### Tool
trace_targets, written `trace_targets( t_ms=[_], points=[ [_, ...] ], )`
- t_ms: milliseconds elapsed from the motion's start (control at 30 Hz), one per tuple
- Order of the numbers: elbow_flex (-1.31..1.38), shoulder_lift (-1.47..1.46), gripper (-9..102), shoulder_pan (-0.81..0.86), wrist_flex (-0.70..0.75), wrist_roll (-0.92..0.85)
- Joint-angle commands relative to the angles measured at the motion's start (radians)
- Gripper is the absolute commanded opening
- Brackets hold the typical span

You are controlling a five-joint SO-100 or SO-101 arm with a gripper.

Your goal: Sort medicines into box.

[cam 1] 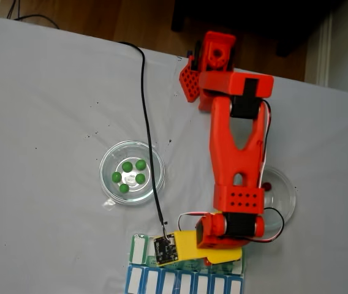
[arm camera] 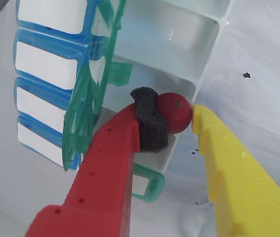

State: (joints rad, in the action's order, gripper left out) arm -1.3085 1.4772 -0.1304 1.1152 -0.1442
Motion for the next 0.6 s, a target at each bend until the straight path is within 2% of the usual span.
trace_targets(
  t_ms=[0, 167, 433, 567],
  points=[
    [0.147, 0.035, 1, 0.002, -0.021, 0.02],
    [0.187, 0.012, 1, 0.005, -0.011, 0.023],
    [0.333, -0.002, 1, 0.046, 0.158, 0.008],
    [0.339, 0.0, 1, 0.046, 0.167, -0.003]
  ],
)
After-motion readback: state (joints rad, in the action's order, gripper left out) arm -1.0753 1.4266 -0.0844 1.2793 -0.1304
